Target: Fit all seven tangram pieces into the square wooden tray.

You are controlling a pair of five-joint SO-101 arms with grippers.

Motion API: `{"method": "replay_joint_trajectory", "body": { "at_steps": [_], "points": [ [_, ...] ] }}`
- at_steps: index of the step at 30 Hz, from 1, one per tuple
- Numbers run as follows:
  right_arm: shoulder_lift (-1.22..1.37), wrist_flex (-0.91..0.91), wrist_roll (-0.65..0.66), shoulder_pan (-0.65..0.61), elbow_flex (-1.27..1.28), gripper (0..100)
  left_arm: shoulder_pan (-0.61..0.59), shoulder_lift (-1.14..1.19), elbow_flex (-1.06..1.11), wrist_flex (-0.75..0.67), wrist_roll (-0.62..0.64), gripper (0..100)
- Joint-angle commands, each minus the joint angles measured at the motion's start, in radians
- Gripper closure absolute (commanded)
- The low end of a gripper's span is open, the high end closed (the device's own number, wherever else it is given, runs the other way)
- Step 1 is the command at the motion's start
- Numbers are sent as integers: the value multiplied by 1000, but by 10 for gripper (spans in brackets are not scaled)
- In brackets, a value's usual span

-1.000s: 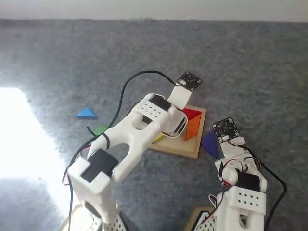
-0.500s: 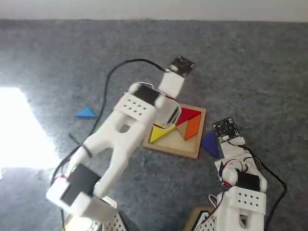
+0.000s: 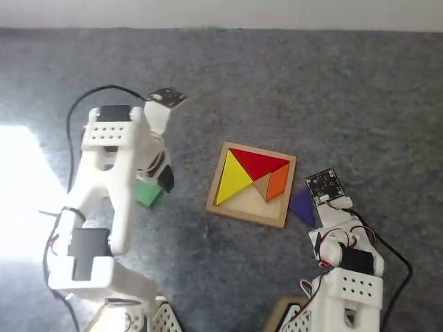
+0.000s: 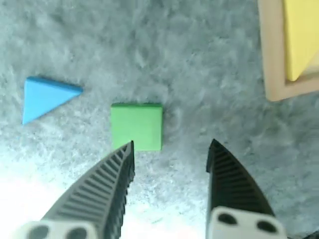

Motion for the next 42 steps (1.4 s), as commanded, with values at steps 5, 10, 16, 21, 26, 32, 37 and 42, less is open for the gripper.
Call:
{"method": "replay_joint_trajectory", "body": {
  "at_steps": [5, 10, 16, 21, 26, 32, 37, 42],
  "points": [
    [4, -10, 11, -7, -3, 783, -68, 60, -15, -26, -86, 768],
    [4, -10, 11, -7, -3, 783, -87, 98, -15, -52, -112, 768],
    [4, -10, 11, -7, -3, 783, -104, 161, -15, -72, -112, 768],
    [4, -10, 11, -7, -3, 783, -112, 252, -15, -132, -107, 768],
    [4, -10, 11, -7, -3, 783, -114, 296, -19, -178, -94, 769],
    [4, -10, 11, -7, -3, 783, -112, 305, -19, -189, -86, 773],
    [4, -10, 11, -7, -3, 783, -101, 295, -24, -175, -46, 893],
    [4, -10, 11, -7, -3, 783, -17, 272, -54, -137, 0, 927]
  ]
}}
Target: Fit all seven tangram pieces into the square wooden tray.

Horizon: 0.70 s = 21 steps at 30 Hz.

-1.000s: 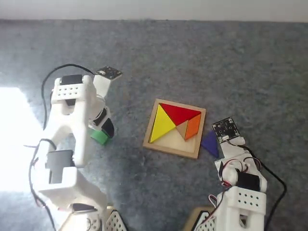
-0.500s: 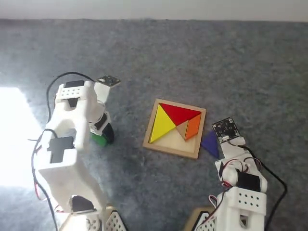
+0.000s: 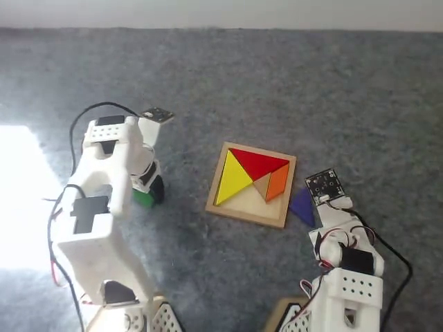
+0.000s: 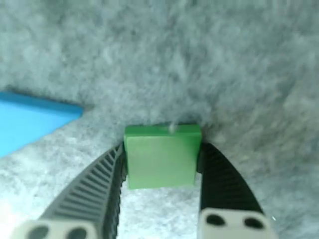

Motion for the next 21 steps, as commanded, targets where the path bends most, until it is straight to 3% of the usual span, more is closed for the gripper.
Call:
{"method": "replay_joint_trajectory", "body": {
  "at_steps": [1, 6, 11, 14, 21],
  "points": [
    [4, -10, 11, -7, -3, 783, 97, -60, -50, 34, 63, 927],
    [4, -10, 11, -7, -3, 783, 265, -242, -50, 95, 155, 927],
    [4, -10, 11, -7, -3, 783, 529, -405, -53, 144, 282, 926],
    [4, -10, 11, -7, -3, 783, 654, -407, -54, 91, 338, 927],
    [4, -10, 9, -7, -3, 783, 776, -218, -117, 29, 377, 927]
  ]
}}
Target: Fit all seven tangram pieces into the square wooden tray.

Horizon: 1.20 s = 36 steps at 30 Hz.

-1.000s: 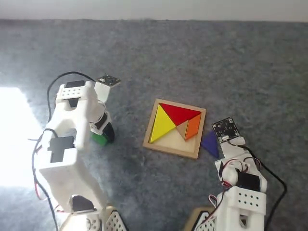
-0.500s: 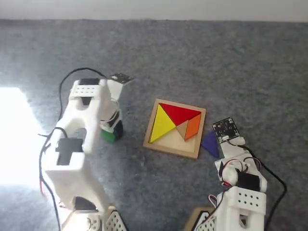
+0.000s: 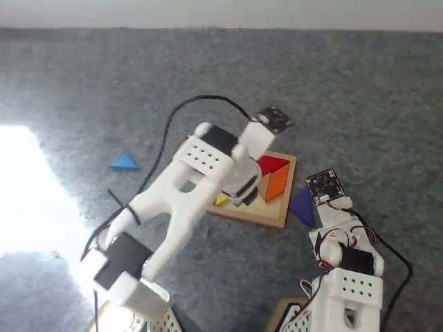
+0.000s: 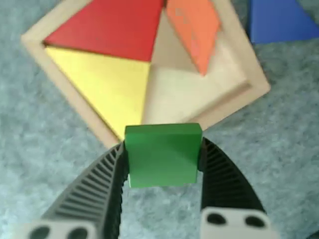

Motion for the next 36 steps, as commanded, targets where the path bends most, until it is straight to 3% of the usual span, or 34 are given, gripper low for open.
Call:
{"method": "replay_joint_trajectory", "body": {
  "at_steps": [1, 13, 19, 31, 36],
  "points": [
    [4, -10, 9, -7, -3, 783, 71, 106, -108, -25, 18, 927],
    [4, -10, 11, -7, -3, 783, 72, 319, -260, -25, 12, 870],
    [4, -10, 11, -7, -3, 783, 55, 350, -292, -21, 14, 819],
    [4, -10, 11, -7, -3, 783, 26, 350, -297, -20, -8, 812],
    [4, -10, 11, -7, -3, 783, 21, 350, -297, -20, -3, 686]
  ]
}}
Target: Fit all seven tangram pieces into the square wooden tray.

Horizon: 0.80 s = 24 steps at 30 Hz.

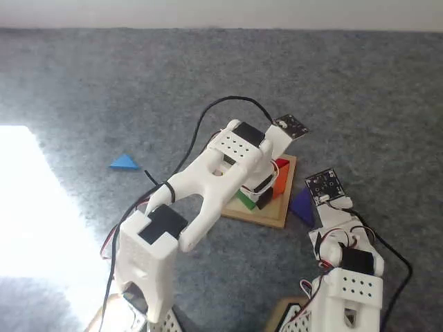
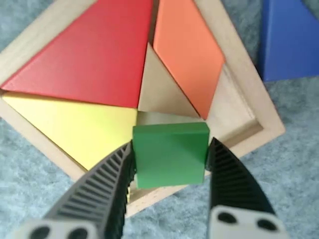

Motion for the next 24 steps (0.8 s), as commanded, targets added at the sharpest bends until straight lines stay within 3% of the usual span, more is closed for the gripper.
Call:
{"method": "replay_joint_trajectory", "body": {
  "at_steps": [1, 13, 24],
  "points": [
    [4, -10, 11, -7, -3, 783, -9, -12, -48, -11, -14, 664],
    [4, -10, 11, -7, -3, 783, -49, -23, -73, 29, -20, 684],
    [4, -10, 11, -7, -3, 783, -101, 35, -222, 2, 40, 684]
  ]
}}
